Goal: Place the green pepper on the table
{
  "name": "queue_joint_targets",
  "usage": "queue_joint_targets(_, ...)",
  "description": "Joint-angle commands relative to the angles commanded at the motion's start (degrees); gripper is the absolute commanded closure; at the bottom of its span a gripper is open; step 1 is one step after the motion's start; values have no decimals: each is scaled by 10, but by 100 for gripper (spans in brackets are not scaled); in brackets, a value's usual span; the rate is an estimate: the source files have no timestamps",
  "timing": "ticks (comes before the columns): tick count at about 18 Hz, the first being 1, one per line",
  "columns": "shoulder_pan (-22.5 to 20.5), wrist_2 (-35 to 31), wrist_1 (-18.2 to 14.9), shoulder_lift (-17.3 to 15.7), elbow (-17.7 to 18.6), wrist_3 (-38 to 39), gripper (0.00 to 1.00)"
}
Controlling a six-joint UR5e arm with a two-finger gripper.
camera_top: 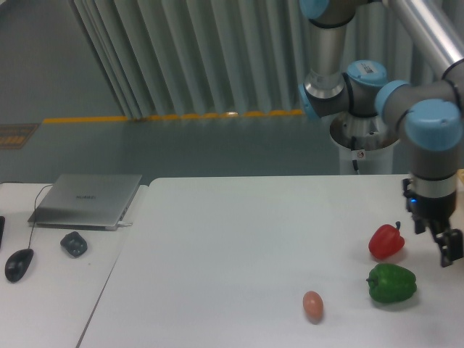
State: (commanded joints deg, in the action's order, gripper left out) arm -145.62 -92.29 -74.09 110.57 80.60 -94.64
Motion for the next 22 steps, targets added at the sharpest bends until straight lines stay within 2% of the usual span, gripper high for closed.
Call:
queue_joint_targets(7, -48, 10, 0, 10, -1, -73, 0)
queue_joint_targets(22, -51, 26, 0, 17, 4, -91, 0)
